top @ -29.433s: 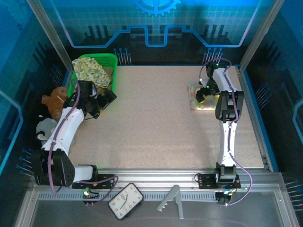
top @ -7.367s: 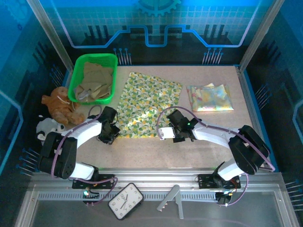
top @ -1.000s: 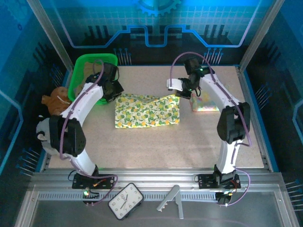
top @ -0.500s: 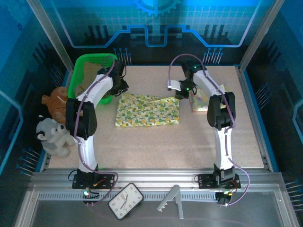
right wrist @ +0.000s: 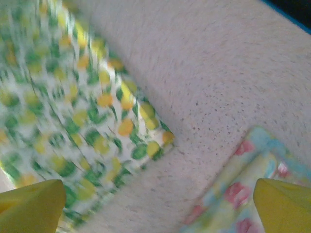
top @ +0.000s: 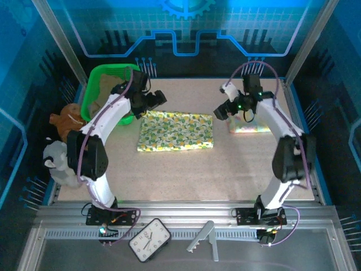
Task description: Fold and stack the skirts
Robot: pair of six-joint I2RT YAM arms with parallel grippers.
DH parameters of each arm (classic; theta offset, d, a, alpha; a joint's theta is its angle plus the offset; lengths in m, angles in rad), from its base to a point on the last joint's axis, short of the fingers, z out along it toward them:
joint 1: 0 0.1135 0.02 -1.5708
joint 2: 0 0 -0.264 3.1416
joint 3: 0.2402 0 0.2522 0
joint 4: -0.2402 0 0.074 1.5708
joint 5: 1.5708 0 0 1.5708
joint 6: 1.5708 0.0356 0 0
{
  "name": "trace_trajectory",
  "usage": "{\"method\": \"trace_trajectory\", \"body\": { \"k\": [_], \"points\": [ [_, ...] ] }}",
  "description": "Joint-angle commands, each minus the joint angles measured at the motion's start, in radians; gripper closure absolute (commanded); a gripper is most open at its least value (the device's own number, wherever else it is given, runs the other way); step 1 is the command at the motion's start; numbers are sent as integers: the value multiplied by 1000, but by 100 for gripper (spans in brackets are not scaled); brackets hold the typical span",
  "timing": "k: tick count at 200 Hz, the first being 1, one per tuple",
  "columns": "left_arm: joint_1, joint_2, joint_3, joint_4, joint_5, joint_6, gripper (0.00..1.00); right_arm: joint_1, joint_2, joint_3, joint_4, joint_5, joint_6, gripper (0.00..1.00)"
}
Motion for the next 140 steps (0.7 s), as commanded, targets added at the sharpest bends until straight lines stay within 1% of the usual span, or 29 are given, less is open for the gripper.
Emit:
{"method": "trace_trajectory", "body": {
  "k": [1, 9, 17, 21, 34, 42, 61, 76, 92, 110, 129, 140],
  "points": [
    [-1, -30, -138, 166, 255, -75, 1, 9, -67, -102, 293, 5, 701, 0],
    [-3, -45, -179, 204, 282, -95, 1, 18, -71, -131, 288, -49, 815, 0],
    [-3, -62, -226, 261, 314, -106, 1, 44, -82, -193, 344, -99, 902, 0],
    [-2, -71, -251, 286, 326, -118, 1, 65, -93, -225, 370, -84, 936, 0],
    [-1, -90, -314, 337, 340, -154, 1, 139, -122, -317, 406, 47, 1035, 0],
    [-1, -93, -337, 350, 341, -168, 1, 185, -124, -334, 405, 83, 1070, 0],
    [0, -71, -359, 356, 358, -206, 1, 264, -81, -293, 356, 65, 1119, 0],
    [0, -65, -409, 436, 368, -267, 1, 317, -34, -266, 358, 73, 1172, 0],
    [0, -65, -452, 500, 351, -317, 1, 351, 10, -279, 436, 57, 1249, 1],
    [3, -70, -478, 492, 277, -321, 1, 376, 61, -297, 489, 54, 1313, 2],
    [16, -61, -519, 481, 194, -301, 1, 390, 109, -299, 460, 82, 1289, 3],
    [33, -40, -549, 481, 180, -297, 1, 386, 131, -307, 421, 98, 1288, 3]
  ]
}}
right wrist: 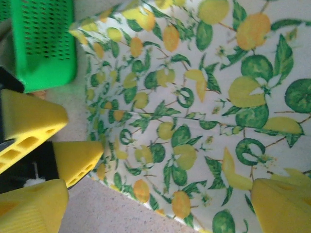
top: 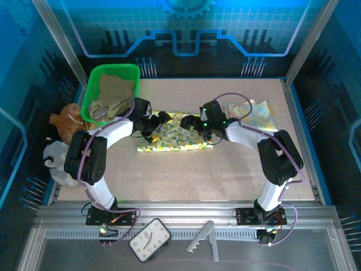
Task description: Fold and stack the skirts
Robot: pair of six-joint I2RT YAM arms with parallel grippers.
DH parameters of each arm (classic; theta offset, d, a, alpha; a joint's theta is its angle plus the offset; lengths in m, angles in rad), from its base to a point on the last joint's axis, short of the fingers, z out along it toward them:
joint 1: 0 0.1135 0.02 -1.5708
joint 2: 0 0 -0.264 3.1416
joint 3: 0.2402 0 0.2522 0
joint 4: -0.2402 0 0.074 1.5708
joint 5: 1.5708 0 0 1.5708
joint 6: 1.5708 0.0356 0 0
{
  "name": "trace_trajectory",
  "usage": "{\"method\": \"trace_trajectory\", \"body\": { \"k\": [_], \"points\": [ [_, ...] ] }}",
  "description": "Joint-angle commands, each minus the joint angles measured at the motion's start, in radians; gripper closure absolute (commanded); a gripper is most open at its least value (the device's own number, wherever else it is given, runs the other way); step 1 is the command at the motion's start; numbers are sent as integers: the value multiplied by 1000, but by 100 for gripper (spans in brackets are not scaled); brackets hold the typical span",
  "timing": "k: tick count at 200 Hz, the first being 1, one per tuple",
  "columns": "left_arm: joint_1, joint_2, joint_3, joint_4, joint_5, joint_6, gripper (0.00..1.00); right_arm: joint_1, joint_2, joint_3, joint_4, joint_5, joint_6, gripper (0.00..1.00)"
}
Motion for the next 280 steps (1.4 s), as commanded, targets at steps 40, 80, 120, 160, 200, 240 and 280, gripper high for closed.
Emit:
{"method": "trace_trajectory", "body": {
  "k": [40, 80, 120, 160, 200, 240, 280],
  "points": [
    [66, 44, -177, 67, -115, 8, 1, -45, 96, -106, 3, 49, 11, 4],
    [70, -60, -173, 39, -68, 43, 1, -51, -2, -73, -31, -17, -43, 0],
    [68, -107, 11, -1, -39, 82, 1, -67, 5, 89, -75, 21, -100, 0],
    [68, 87, 215, 43, -34, 32, 1, -99, 174, 271, -34, -13, -62, 0],
    [68, 273, 370, 65, -84, -6, 1, -101, 307, 435, -91, 46, -42, 0],
    [73, 401, 411, 45, -173, -7, 1, -140, 384, 463, -93, 71, -39, 0],
    [74, 426, 370, 25, -218, -6, 1, -190, 405, 455, -161, 147, -119, 0]
  ]
}}
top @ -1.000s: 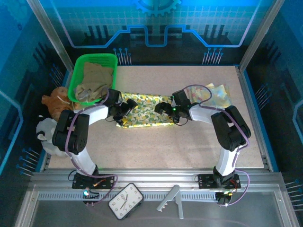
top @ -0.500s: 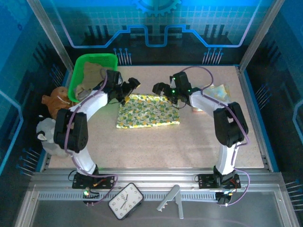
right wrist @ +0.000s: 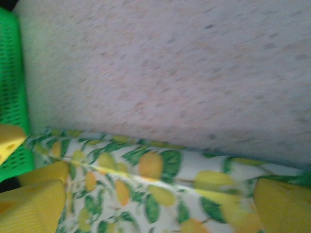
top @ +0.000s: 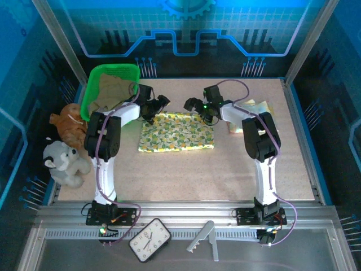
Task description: Fold and stack the skirts
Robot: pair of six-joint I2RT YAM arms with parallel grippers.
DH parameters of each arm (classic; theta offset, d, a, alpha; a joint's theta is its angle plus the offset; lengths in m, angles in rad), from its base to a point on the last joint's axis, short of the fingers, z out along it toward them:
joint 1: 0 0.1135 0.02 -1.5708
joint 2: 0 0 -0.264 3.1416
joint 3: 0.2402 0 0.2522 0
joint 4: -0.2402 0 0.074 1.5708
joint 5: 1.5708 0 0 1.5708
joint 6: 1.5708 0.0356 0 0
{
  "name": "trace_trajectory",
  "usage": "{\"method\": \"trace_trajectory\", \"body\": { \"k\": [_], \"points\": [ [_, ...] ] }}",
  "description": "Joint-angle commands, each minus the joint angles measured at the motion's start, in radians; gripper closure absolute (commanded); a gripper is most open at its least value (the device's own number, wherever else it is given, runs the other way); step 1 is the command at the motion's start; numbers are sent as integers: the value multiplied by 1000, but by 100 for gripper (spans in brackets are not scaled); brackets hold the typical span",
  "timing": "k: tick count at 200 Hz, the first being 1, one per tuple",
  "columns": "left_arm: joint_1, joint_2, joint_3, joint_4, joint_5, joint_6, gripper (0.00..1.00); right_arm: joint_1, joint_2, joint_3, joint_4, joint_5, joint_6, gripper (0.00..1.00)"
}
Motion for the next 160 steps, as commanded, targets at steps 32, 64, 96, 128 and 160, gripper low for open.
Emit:
{"method": "trace_trajectory", "body": {
  "k": [32, 64, 96, 128, 160],
  "points": [
    [11, -2, -39, -66, -22, 15, 1, -67, -32, -27, -71, 33, -92, 0],
    [-12, -164, -75, -70, 91, 42, 1, -25, -219, -123, -114, 16, -139, 0],
    [-99, -366, -245, -54, 85, -11, 1, 35, -386, -326, -57, -48, -36, 0],
    [-145, -450, -498, 158, 139, -202, 1, 88, -435, -495, 111, -121, 119, 0],
    [-142, -497, -607, 62, 1, -150, 1, 103, -383, -535, 90, -112, 100, 0]
  ]
}}
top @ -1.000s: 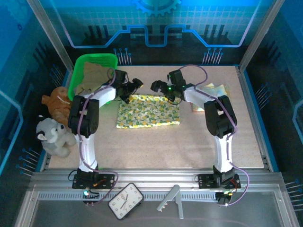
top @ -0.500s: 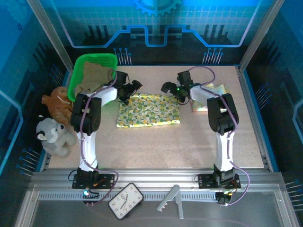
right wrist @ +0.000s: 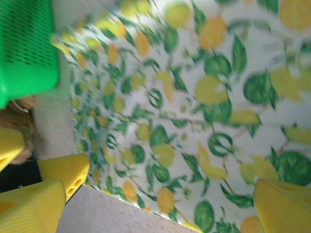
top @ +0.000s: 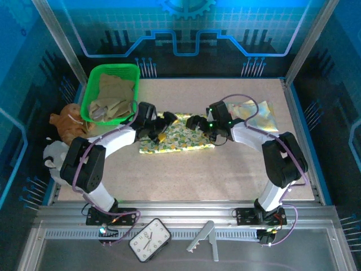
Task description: Fold and stack the skirts
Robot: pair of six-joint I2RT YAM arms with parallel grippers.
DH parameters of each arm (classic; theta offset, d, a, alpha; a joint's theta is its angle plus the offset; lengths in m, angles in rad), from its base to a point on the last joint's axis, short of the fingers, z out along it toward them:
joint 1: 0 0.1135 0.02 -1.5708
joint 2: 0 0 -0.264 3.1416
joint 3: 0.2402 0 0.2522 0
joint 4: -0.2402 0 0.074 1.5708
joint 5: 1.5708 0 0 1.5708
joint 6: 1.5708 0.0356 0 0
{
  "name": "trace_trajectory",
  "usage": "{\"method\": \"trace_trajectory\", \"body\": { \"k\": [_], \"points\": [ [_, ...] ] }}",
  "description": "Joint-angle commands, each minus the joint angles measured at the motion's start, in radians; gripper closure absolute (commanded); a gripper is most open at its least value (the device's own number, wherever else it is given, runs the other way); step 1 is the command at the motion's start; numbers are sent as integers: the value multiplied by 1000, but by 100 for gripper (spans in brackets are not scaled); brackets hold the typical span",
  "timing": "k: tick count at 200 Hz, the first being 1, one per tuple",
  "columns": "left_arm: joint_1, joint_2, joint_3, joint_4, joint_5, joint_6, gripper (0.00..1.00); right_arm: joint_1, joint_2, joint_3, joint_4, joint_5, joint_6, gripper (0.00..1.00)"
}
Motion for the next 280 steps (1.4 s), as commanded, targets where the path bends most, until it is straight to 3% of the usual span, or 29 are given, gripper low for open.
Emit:
{"method": "trace_trajectory", "body": {
  "k": [1, 24, 68, 104, 118, 148, 177, 190, 204, 238, 280],
  "points": [
    [17, -22, -73, -57, -97, -5, 1, 4, 44, -35, 24, -13, 32, 0],
    [47, 0, -111, -96, -137, 47, 1, -25, 72, -66, 20, 0, 2, 0],
    [72, -45, -40, -223, -88, 156, 1, -54, -5, -18, -82, -14, -120, 0],
    [105, -165, 44, -466, -210, 357, 1, -54, 26, 70, -146, -42, -176, 0],
    [146, -173, 54, -531, -234, 418, 1, -56, 53, 109, -201, 27, -168, 0],
    [183, -173, 87, -588, -188, 476, 2, -99, 38, 111, -291, 176, -135, 2],
    [129, -142, 123, -525, -63, 424, 3, -186, -60, -17, -242, 90, -89, 5],
    [78, -112, 141, -472, -23, 377, 9, -222, -93, -76, -215, 16, -54, 7],
    [16, -62, 174, -417, 10, 336, 22, -247, -117, -133, -174, -58, -8, 16],
    [-96, 135, 323, -396, 49, 309, 52, -251, -108, -229, -39, -168, 104, 27],
    [-148, 328, 472, -395, 96, 308, 70, -227, -50, -248, 71, -189, 173, 34]
  ]
}}
